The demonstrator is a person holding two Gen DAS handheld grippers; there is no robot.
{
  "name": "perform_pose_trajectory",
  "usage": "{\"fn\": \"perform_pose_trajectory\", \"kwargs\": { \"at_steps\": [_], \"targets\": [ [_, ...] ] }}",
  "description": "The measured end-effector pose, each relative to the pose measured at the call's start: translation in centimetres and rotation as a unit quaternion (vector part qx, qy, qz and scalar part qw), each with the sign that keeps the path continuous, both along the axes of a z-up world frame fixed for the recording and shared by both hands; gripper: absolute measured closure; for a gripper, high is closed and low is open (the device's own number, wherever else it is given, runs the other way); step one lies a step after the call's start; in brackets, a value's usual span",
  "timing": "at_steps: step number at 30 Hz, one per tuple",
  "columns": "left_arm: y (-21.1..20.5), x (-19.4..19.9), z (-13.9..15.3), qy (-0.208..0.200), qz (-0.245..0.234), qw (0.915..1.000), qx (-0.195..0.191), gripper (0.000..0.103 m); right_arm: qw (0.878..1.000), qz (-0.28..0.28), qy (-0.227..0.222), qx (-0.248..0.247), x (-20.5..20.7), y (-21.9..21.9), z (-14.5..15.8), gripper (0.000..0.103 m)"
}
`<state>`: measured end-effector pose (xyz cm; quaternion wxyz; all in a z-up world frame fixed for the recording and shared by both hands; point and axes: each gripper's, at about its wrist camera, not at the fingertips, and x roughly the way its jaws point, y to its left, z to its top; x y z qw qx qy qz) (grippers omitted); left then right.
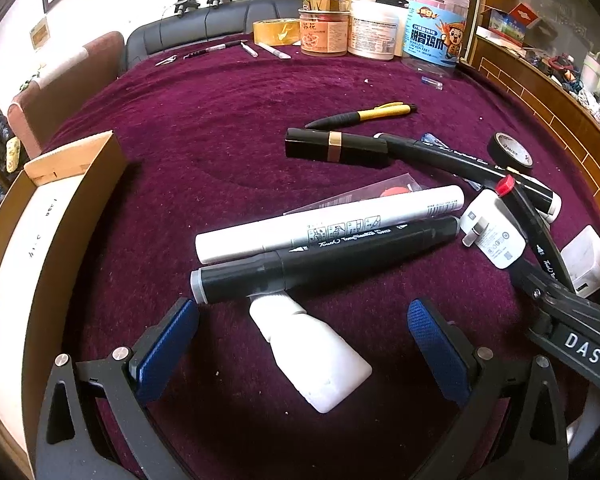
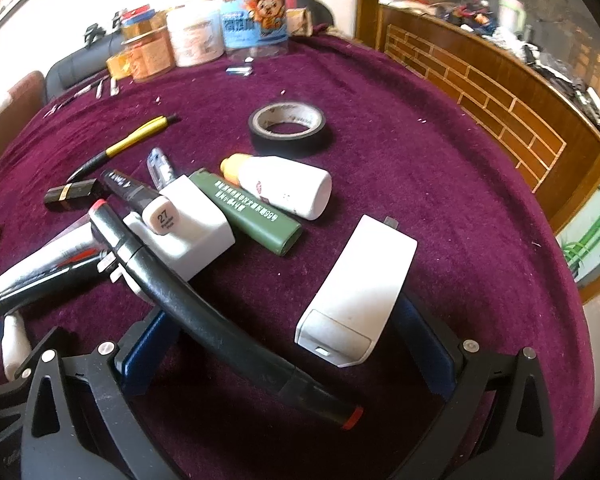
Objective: Organize rigid objects
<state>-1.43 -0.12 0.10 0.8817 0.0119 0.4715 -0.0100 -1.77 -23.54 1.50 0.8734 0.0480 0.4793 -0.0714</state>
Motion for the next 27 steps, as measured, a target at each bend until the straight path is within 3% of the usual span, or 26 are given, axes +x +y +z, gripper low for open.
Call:
{"fn": "perform_pose_trajectory", "kwargs": {
  "at_steps": [3, 27],
  "targets": [
    [-0.01, -0.04, 0.00, 0.000, 0.000, 1.0000, 0.000, 0.001, 1.000, 0.008, 0.020, 0.002, 0.21, -0.10, 0.06, 0.000],
    [-0.02, -0.05, -0.01, 0.000, 0.000, 1.0000, 0.000, 0.001, 1.000, -0.013, 0.010, -0.003, -0.12, 0.16, 0.00, 0.000]
  ]
}}
